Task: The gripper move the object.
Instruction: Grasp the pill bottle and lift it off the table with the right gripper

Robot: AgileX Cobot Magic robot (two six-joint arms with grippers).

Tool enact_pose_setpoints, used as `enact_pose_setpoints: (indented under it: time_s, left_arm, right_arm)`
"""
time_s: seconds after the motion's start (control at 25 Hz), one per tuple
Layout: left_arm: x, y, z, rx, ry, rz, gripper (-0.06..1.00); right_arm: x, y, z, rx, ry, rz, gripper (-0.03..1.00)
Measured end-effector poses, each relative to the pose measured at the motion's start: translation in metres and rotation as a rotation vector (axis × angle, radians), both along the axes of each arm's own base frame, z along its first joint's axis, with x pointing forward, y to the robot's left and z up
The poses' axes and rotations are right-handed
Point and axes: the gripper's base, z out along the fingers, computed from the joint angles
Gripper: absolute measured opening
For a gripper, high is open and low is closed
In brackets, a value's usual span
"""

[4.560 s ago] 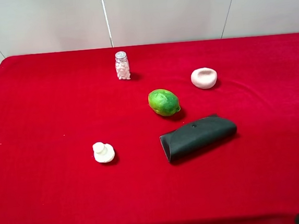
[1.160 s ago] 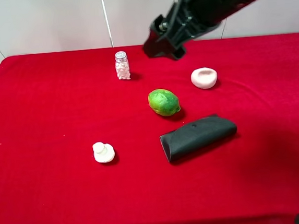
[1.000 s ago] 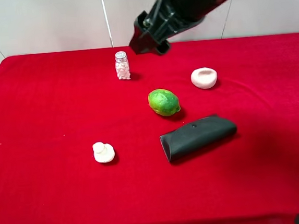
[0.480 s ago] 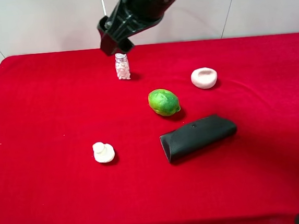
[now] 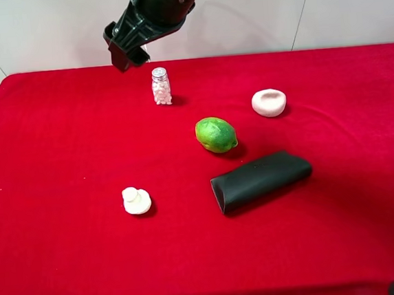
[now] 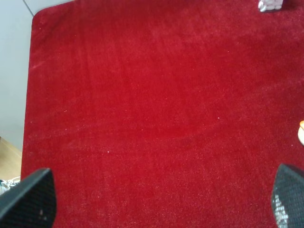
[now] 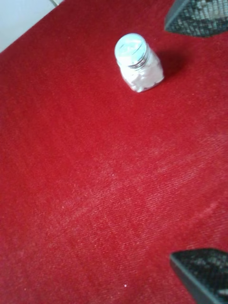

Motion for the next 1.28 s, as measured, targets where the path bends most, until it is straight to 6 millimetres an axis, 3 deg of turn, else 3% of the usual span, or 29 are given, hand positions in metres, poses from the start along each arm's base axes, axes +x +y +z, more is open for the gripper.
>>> enact_pose_setpoints:
  time_s: [0.6,1.28]
  left_arm:
    - [0.000,0.000,0.000,0.000,0.000,0.000,0.88]
    - [0.000,0.000,0.000,0.000,0.000,0.000,0.88]
  right_arm:
    - [0.036,0.033,-0.036,-0.062,0.033,0.009,0.69]
    - [0.076,0.010,-0.077,-0.128,0.067,-0.070,0.69]
